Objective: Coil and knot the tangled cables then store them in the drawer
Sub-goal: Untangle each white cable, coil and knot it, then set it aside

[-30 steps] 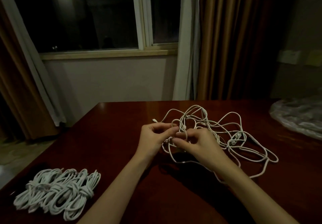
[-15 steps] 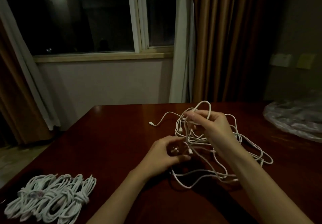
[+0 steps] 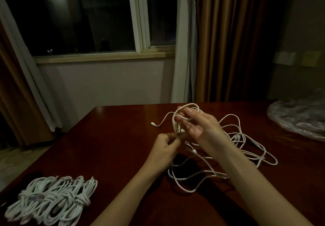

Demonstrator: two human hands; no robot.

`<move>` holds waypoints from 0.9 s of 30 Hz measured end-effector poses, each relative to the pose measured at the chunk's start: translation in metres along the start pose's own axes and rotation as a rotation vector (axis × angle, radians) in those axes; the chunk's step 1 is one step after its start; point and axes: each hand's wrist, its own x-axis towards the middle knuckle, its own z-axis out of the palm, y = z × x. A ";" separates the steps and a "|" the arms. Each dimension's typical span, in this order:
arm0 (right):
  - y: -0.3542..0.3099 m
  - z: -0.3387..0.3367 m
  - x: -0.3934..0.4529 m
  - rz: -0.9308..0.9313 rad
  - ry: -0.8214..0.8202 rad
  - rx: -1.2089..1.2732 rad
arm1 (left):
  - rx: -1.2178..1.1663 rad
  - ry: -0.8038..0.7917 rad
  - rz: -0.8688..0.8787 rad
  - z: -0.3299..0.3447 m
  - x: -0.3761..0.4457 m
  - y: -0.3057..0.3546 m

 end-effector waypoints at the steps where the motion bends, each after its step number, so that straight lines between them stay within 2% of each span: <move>1: 0.000 -0.004 0.000 -0.023 0.024 -0.123 | -0.039 0.034 -0.011 -0.001 0.001 0.002; 3: 0.004 -0.010 -0.004 -0.065 0.040 -0.502 | -0.110 0.132 -0.019 -0.007 0.005 0.002; 4: 0.008 -0.014 -0.005 -0.064 -0.004 -0.673 | -0.145 0.182 -0.021 -0.012 0.007 0.003; 9: 0.026 -0.014 -0.008 0.097 -0.243 -1.145 | -0.179 0.302 -0.045 -0.024 0.012 0.000; 12: 0.021 -0.009 -0.012 0.071 -0.324 -1.129 | -0.250 0.367 -0.066 -0.034 0.014 -0.002; 15: 0.011 -0.013 -0.013 0.101 -0.299 -1.079 | -0.315 0.417 -0.084 -0.044 0.016 -0.004; 19: -0.001 -0.025 -0.013 0.123 -0.303 -1.194 | -0.302 0.534 -0.093 -0.055 0.019 -0.010; 22: -0.010 -0.037 -0.011 0.082 -0.225 -1.189 | -0.277 0.572 -0.142 -0.067 0.020 -0.015; 24: -0.016 -0.042 -0.009 -0.006 -0.117 -1.126 | -0.244 0.492 -0.177 -0.065 0.020 -0.015; 27: -0.010 -0.037 -0.009 -0.107 -0.016 -1.057 | -0.167 0.213 -0.205 -0.044 0.018 -0.009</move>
